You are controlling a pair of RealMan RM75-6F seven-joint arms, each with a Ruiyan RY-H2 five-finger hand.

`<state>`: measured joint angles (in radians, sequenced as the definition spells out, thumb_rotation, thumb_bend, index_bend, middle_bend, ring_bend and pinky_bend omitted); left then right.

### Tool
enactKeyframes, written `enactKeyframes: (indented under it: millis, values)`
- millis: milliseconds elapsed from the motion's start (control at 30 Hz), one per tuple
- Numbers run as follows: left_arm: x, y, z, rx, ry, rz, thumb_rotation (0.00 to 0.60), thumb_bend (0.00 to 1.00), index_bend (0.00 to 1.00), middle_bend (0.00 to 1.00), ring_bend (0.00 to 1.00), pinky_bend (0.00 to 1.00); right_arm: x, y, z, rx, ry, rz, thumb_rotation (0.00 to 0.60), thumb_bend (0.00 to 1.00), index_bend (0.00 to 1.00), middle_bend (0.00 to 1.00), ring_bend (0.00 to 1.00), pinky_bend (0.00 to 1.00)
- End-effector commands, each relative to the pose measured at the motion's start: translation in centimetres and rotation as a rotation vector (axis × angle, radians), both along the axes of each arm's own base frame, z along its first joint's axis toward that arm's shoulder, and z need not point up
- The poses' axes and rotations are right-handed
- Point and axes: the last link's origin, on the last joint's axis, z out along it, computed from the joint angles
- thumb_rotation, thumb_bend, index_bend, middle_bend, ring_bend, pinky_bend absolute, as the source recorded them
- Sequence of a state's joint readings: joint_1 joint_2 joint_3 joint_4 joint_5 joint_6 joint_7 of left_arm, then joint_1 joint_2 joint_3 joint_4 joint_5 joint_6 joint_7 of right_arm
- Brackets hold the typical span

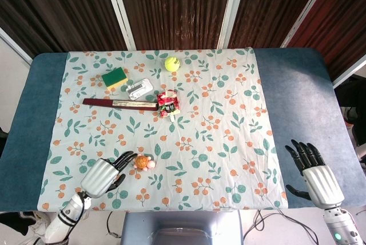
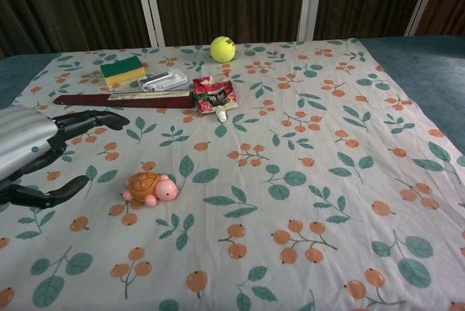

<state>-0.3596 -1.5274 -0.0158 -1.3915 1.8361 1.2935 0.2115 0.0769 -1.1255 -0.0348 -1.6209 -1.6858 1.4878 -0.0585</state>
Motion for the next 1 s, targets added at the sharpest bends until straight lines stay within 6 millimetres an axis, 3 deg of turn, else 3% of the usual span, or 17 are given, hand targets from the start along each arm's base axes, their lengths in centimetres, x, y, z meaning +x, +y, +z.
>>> enactKeyframes:
  millis: [33,667,1000]
  values:
    - [0.6,1.3,-1.9,0.0,0.041,0.005,0.6,0.44,0.17,0.18,0.92,0.93,-0.2,-0.1,0.1,0.0,-0.001,-0.006,0.6,0.22,0.0,0.0,0.0,0.0]
    - [0.2,2.9,-5.8,-0.025,0.151,-0.019,0.6,0.44,0.22,0.22,0.91,0.93,-0.4,-0.1,0.7,-0.013,-0.003,-0.024,0.6,0.22,0.0,0.0,0.0,0.0]
    - [-0.5,3.4,-6.5,-0.022,0.214,-0.036,0.6,0.44,0.33,0.37,0.91,0.93,-0.5,0.0,1.0,-0.022,-0.006,-0.034,0.6,0.22,0.0,0.0,0.0,0.0]
